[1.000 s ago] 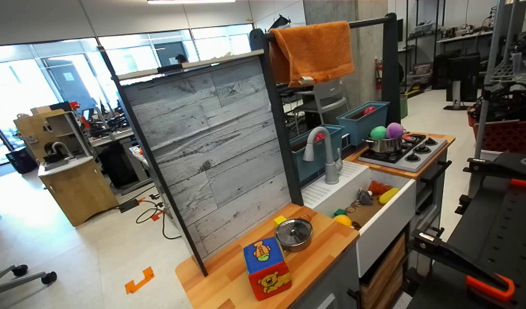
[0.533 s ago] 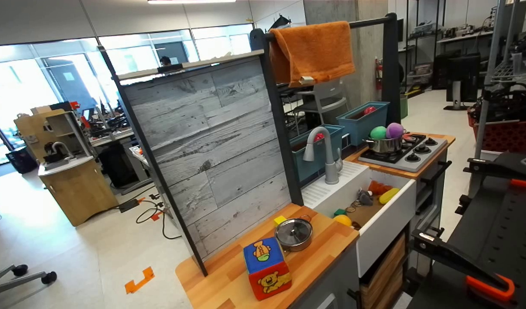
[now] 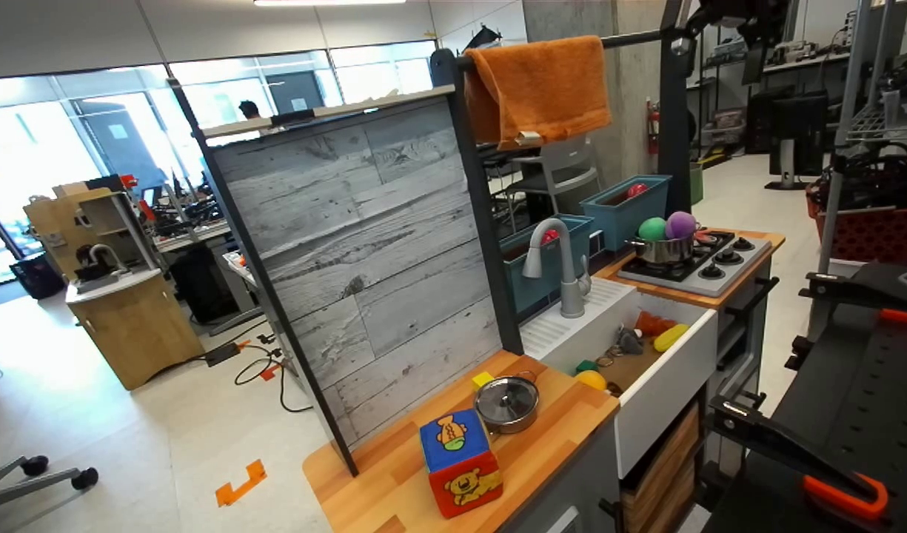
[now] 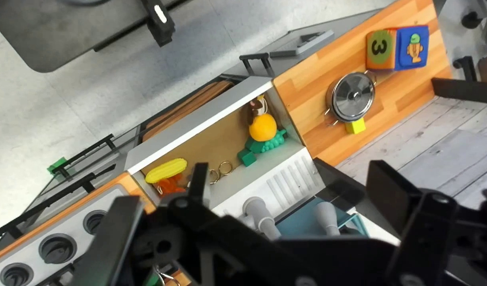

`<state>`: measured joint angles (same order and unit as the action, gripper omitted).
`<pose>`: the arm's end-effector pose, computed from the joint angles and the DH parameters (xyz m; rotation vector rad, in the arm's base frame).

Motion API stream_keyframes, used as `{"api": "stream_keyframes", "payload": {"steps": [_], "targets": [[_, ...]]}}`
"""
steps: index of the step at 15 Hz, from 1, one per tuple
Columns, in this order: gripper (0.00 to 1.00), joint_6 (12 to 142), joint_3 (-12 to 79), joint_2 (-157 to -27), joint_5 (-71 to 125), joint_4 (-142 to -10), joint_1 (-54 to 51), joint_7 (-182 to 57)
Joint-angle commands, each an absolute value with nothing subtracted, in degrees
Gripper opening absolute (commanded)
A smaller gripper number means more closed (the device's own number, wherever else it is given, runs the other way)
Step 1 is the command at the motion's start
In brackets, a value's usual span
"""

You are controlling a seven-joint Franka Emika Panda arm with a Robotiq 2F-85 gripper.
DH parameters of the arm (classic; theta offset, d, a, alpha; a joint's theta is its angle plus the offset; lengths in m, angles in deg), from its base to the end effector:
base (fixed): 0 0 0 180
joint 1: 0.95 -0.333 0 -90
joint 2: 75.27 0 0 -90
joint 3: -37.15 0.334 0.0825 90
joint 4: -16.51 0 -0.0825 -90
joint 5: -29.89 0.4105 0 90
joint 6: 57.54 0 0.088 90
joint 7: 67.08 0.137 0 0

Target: Put the purple object inside the sink

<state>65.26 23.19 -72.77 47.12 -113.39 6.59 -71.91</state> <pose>0.4936 -0.1730 0.3448 -2.7962 0.6614 0.0308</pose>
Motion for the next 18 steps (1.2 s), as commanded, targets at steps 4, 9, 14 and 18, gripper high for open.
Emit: {"api": "stream_keyframes", "payload": {"steps": [4, 9, 14, 18], "targets": [[1.0, 66.3, 24.3, -91.7, 64.5, -97.0, 12.8, -76.3], [1.0, 66.2, 25.8, -105.8, 68.2, -84.8, 17.0, -70.1], [1.0, 71.0, 25.9, -113.4, 69.4, -76.0, 19.9, -62.2], [1.0, 70.7, 24.9, -118.0, 67.2, -69.1, 21.3, -53.2]]}}
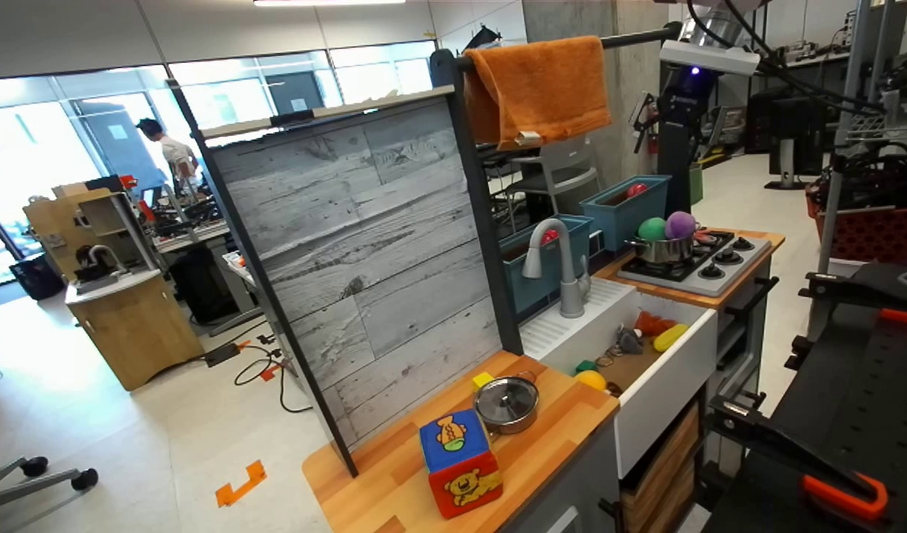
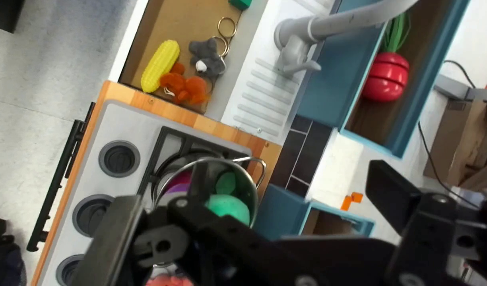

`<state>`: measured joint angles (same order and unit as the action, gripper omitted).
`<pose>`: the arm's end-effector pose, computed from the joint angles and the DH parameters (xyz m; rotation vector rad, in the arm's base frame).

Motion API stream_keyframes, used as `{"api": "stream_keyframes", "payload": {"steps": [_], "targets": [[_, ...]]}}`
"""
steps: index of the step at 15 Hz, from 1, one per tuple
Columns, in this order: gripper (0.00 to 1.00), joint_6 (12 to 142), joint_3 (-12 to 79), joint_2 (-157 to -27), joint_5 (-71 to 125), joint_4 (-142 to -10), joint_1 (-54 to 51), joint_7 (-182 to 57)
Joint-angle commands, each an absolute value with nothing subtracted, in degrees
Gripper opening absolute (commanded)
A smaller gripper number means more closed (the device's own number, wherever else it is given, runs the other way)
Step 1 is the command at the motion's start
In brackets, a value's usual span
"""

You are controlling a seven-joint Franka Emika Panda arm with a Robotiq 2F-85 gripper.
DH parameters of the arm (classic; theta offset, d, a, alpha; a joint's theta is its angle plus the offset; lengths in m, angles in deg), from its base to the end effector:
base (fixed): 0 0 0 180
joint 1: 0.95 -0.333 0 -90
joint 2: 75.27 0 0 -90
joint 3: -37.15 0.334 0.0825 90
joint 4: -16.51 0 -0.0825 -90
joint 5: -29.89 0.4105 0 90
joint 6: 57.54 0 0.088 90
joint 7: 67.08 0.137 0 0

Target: Put the purple object inside the sink

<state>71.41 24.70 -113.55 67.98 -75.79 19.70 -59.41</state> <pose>0.6368 -0.3565 0.2138 -2.3679 1.4377 -0.1213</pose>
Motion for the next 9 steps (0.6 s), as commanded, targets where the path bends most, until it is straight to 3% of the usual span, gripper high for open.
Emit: {"api": "stream_keyframes", "payload": {"steps": [1, 9], "targets": [[1.0, 70.1, 24.7, -119.6, 66.9, -66.9, 21.7, -50.6], [1.0, 67.5, 24.2, -132.9, 65.7, -51.1, 24.5, -32.9]]}}
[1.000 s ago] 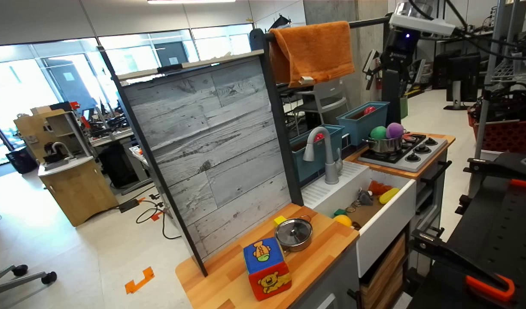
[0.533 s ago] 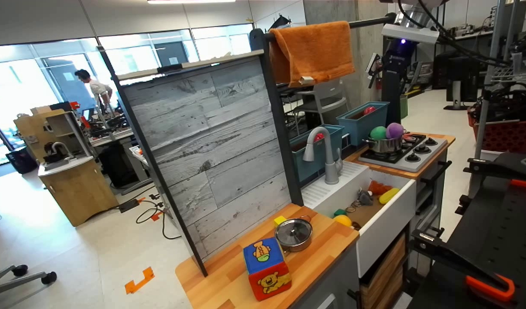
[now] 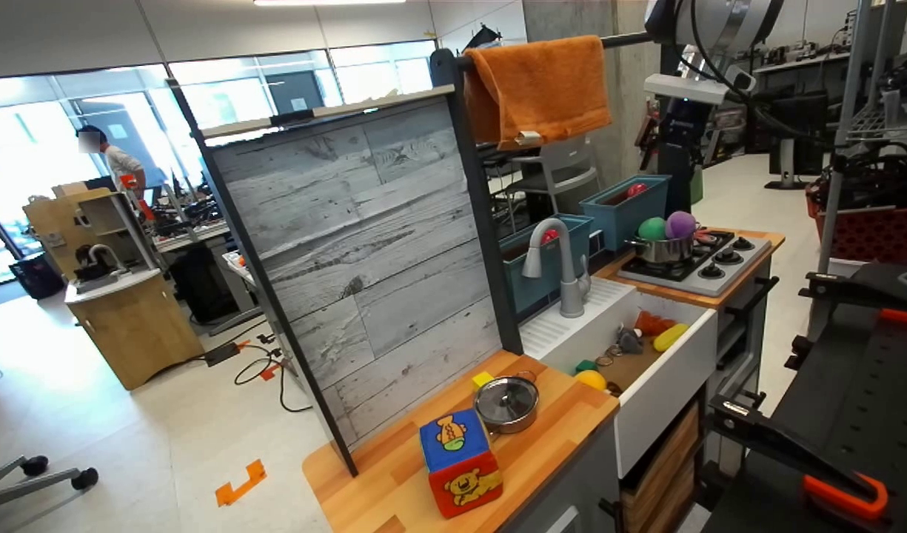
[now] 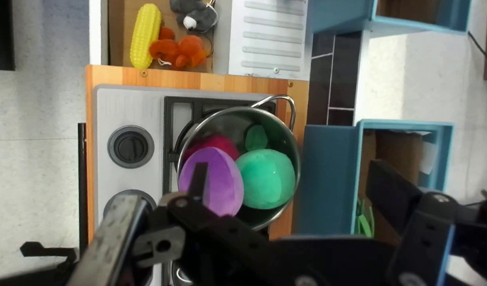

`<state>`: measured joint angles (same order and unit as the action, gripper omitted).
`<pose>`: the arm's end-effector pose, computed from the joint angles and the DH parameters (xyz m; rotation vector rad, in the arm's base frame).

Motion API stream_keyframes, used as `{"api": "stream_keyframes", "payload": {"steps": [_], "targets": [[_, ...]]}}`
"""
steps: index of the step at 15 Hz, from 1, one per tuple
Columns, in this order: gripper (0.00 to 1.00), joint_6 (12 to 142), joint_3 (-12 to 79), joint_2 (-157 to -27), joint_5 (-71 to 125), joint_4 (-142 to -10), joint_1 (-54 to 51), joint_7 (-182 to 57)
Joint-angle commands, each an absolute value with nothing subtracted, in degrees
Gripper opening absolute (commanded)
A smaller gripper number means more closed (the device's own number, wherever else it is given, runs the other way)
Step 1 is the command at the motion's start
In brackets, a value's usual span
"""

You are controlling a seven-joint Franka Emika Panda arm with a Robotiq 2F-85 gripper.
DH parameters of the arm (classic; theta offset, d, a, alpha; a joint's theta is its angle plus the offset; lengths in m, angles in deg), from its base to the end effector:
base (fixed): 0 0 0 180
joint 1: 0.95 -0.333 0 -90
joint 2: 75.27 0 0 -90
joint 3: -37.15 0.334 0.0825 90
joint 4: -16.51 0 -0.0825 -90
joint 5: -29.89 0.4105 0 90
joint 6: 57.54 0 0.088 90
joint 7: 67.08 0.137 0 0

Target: Put the purple object inside the sink

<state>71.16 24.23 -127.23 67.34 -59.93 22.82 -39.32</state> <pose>0.6673 -0.4122 0.1622 -2.1070 1.8522 -0.0906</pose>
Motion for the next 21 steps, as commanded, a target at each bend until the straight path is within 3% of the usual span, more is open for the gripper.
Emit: {"api": "stream_keyframes", "payload": {"steps": [1, 12, 21], "targets": [[1.0, 67.3, 24.2, -134.1, 65.8, -49.8, 24.8, -31.1], [1.0, 55.2, 22.2, -150.4, 66.3, -27.9, 28.7, -12.7], [1.0, 53.6, 21.9, -157.5, 66.4, -16.8, 30.7, -3.9]]}}
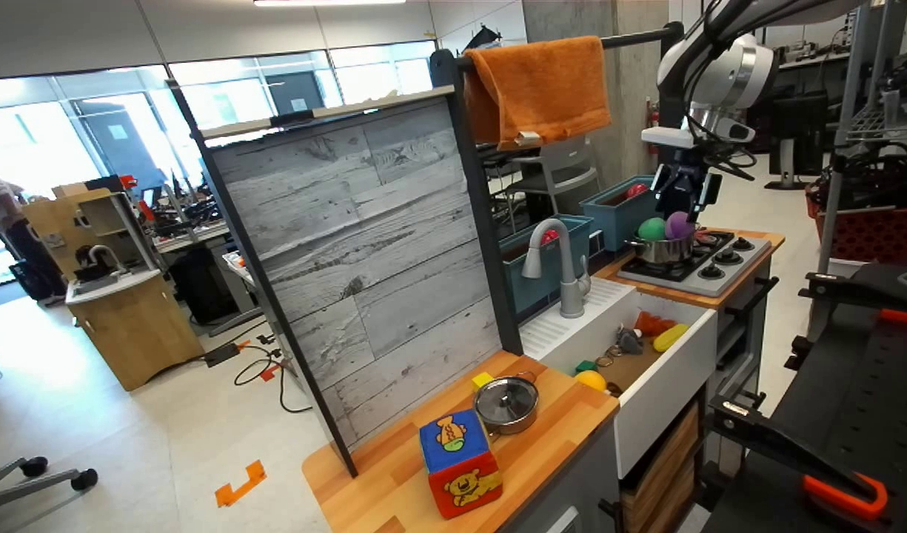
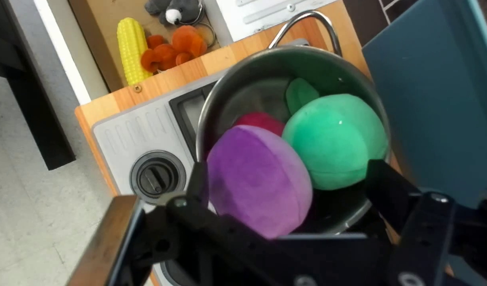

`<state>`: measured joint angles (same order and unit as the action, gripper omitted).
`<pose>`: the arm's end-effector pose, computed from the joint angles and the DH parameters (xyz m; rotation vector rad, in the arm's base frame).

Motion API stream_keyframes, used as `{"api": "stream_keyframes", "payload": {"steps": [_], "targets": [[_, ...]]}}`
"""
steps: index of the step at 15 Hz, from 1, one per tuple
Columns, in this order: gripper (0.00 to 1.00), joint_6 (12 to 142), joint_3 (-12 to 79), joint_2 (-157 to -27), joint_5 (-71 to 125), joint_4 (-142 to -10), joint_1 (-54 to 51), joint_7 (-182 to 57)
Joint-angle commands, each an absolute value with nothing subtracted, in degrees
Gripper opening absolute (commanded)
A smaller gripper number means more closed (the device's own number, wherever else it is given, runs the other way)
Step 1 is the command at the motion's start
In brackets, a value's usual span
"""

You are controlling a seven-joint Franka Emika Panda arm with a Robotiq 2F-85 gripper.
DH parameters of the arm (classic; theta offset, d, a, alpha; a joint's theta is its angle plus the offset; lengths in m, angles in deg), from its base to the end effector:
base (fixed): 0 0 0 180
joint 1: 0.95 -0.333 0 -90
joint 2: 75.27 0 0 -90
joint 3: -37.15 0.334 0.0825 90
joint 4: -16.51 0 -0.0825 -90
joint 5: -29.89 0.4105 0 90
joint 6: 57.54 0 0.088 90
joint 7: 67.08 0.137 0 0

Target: Put the purple object inside the sink

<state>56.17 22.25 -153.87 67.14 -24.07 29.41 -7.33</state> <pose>0.6833 -0.4672 0.0617 -1.6197 2.3168 0.1734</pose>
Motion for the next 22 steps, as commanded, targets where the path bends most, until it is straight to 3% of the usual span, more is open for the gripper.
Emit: {"api": "stream_keyframes", "payload": {"steps": [1, 15, 16, 17, 22], "targets": [[1.0, 53.6, 21.9, -157.9, 66.4, -16.2, 30.8, -3.2], [1.0, 49.1, 34.3, -158.1, 56.9, -15.7, 35.8, 4.6], [0.89, 49.4, 34.4, -158.4, 56.7, -15.3, 35.9, 5.0], [0.72, 49.4, 34.5, -158.5, 56.6, -15.1, 36.0, 5.4], [0.34, 49.5, 34.5, -158.9, 56.0, -14.1, 36.0, 7.4]]}}
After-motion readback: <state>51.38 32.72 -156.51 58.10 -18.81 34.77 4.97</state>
